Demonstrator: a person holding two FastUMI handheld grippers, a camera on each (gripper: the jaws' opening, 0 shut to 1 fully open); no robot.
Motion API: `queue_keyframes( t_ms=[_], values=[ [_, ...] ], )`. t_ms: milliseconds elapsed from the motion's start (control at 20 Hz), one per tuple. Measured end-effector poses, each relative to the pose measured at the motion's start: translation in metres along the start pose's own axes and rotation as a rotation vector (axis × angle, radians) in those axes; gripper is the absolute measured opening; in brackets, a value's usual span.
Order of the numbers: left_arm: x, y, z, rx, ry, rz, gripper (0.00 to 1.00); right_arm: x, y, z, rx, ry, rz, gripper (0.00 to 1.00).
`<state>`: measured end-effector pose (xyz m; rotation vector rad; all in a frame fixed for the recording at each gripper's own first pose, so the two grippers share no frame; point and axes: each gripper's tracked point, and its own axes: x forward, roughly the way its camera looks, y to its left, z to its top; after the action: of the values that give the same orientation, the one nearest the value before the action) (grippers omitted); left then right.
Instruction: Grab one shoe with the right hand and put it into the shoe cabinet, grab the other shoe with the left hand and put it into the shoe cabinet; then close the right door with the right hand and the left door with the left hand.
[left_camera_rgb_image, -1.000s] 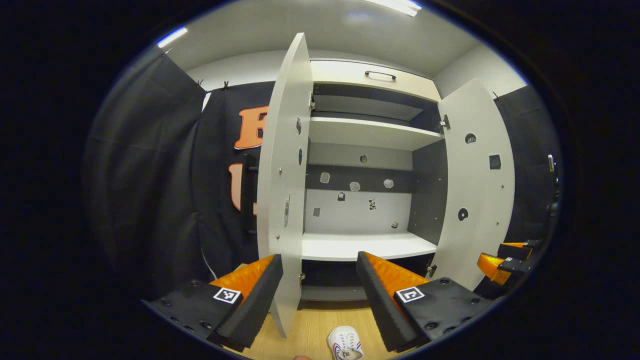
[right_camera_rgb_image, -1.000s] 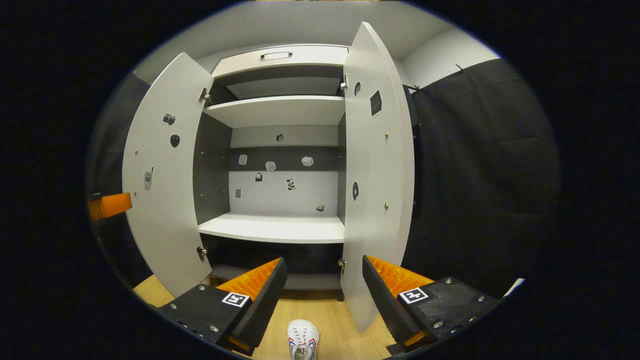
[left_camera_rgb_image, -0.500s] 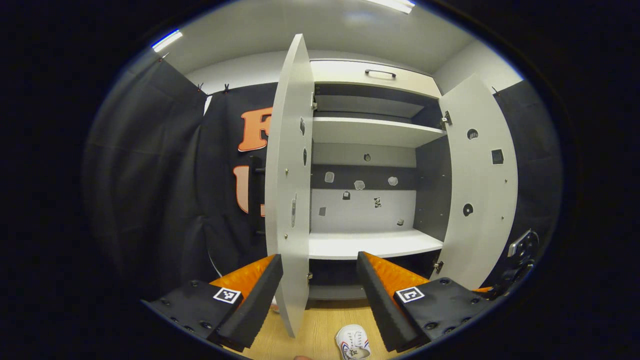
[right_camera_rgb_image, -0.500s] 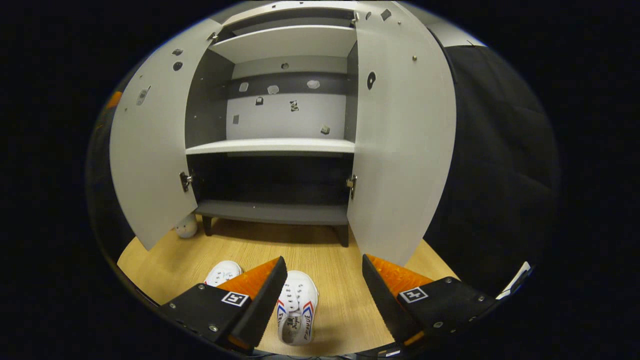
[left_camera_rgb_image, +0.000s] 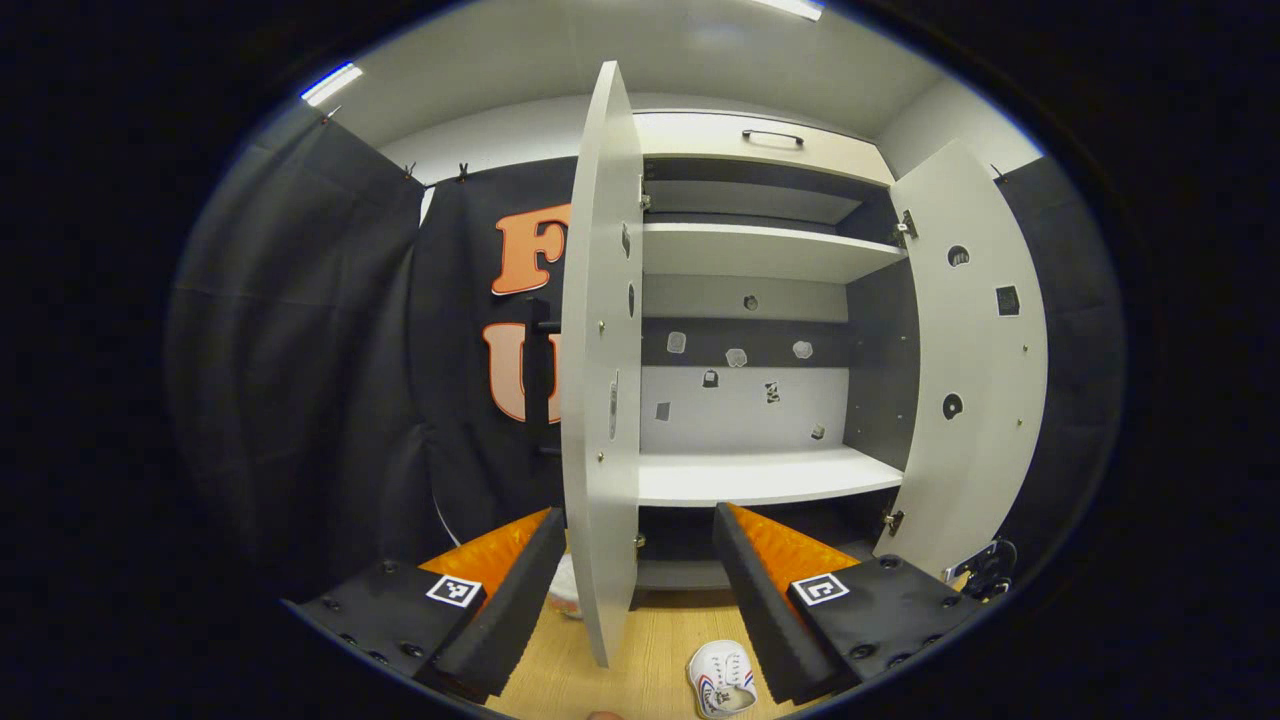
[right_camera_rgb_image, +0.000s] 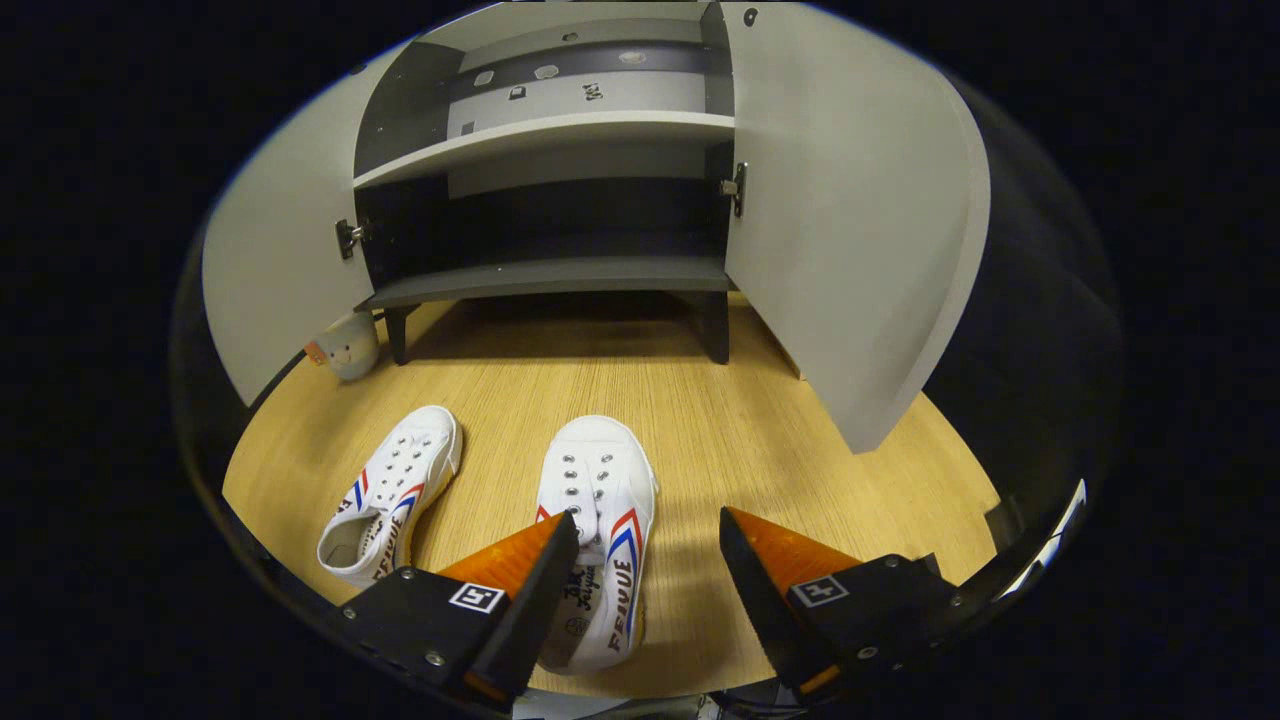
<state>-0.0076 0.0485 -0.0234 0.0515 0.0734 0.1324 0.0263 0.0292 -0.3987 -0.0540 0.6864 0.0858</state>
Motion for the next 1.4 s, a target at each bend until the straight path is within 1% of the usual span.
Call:
queue_keyframes(
  t_ms=[50, 100, 150, 200, 350, 450, 500, 550, 600, 700, 750, 800, 850, 900, 950, 1000, 1050, 1100, 1150, 1200, 1250, 1300, 1350, 1400],
  values=[
    [0.0, 0.001, -0.001, -0.001, 0.005, 0.005, 0.97, 0.003, 0.0, -0.006, 0.004, 0.016, 0.0, 0.87],
    [0.0, 0.004, -0.003, -0.002, 0.009, 0.009, 0.97, 0.008, 0.001, -0.011, 0.011, 0.032, 0.004, 0.82],
    [-0.001, 0.005, -0.004, -0.002, 0.016, 0.013, 0.97, 0.012, 0.001, -0.015, 0.019, 0.049, 0.007, 0.8],
    [-0.002, 0.007, -0.008, 0.0, 0.022, 0.017, 0.97, 0.015, 0.002, -0.021, 0.022, 0.066, 0.015, 0.75],
    [-0.004, 0.011, -0.012, 0.011, 0.036, 0.029, 0.97, 0.02, 0.007, -0.034, 0.029, 0.112, 0.042, 0.66],
    [-0.004, 0.013, -0.014, 0.016, 0.04, 0.035, 0.97, 0.021, 0.009, -0.039, 0.043, 0.125, 0.048, 0.58],
    [-0.004, 0.014, -0.014, 0.016, 0.042, 0.037, 0.94, 0.022, 0.011, -0.041, 0.063, 0.136, 0.055, 0.51],
    [-0.004, 0.014, -0.014, 0.016, 0.044, 0.038, 0.97, 0.023, 0.013, -0.043, 0.086, 0.148, 0.064, 0.47],
    [-0.004, 0.014, -0.015, 0.016, 0.046, 0.038, 0.94, 0.024, 0.015, -0.044, 0.103, 0.159, 0.068, 0.39],
    [-0.005, 0.013, -0.017, 0.019, 0.049, 0.037, 0.94, 0.024, 0.013, -0.043, 0.104, 0.161, 0.057, 0.27],
    [-0.006, 0.012, -0.016, 0.023, 0.049, 0.038, 0.97, 0.025, 0.012, -0.043, 0.099, 0.162, 0.049, 0.24],
    [-0.006, 0.012, -0.016, 0.03, 0.048, 0.037, 0.97, 0.025, 0.01, -0.042, 0.095, 0.159, 0.033, 0.16],
    [-0.005, 0.01, -0.016, 0.036, 0.047, 0.034, 0.97, 0.025, 0.007, -0.039, 0.091, 0.156, 0.019, 0.12],
    [-0.005, 0.009, -0.017, 0.04, 0.047, 0.032, 0.97, 0.024, 0.005, -0.036, 0.091, 0.158, 0.008, 0.04],
    [-0.004, 0.008, -0.016, 0.04, 0.045, 0.029, 0.97, 0.022, 0.004, -0.033, 0.096, 0.159, 0.002, 0.02],
    [-0.004, 0.007, -0.015, 0.04, 0.042, 0.027, 0.94, 0.017, 0.004, -0.029, 0.097, 0.16, 0.0, 0.01],
    [-0.004, 0.007, -0.014, 0.039, 0.04, 0.027, 0.94, 0.013, 0.005, -0.025, 0.099, 0.153, 0.003, 0.01],
    [-0.004, 0.006, -0.015, 0.037, 0.042, 0.025, 0.97, 0.007, 0.01, -0.018, 0.105, 0.148, 0.014, 0.01],
    [-0.004, 0.006, -0.015, 0.033, 0.043, 0.023, 0.94, 0.002, 0.013, -0.012, 0.12, 0.143, 0.022, 0.01],
    [-0.004, 0.007, -0.015, 0.027, 0.043, 0.021, 0.97, -0.003, 0.015, -0.003, 0.138, 0.136, 0.026, 0.0],
    [-0.003, 0.006, -0.015, 0.026, 0.043, 0.019, 0.97, -0.01, 0.018, 0.007, 0.143, 0.123, 0.026, 0.01],
    [-0.003, 0.007, -0.016, 0.027, 0.046, 0.019, 0.94, -0.016, 0.018, 0.018, 0.131, 0.109, 0.021, 0.0],
    [-0.002, 0.007, -0.016, 0.029, 0.046, 0.018, 0.97, -0.021, 0.02, 0.027, 0.114, 0.101, 0.018, 0.01],
    [-0.001, 0.007, -0.017, 0.029, 0.045, 0.014, 0.97, -0.03, 0.021, 0.038, 0.109, 0.096, 0.02, 0.01]
  ],
)
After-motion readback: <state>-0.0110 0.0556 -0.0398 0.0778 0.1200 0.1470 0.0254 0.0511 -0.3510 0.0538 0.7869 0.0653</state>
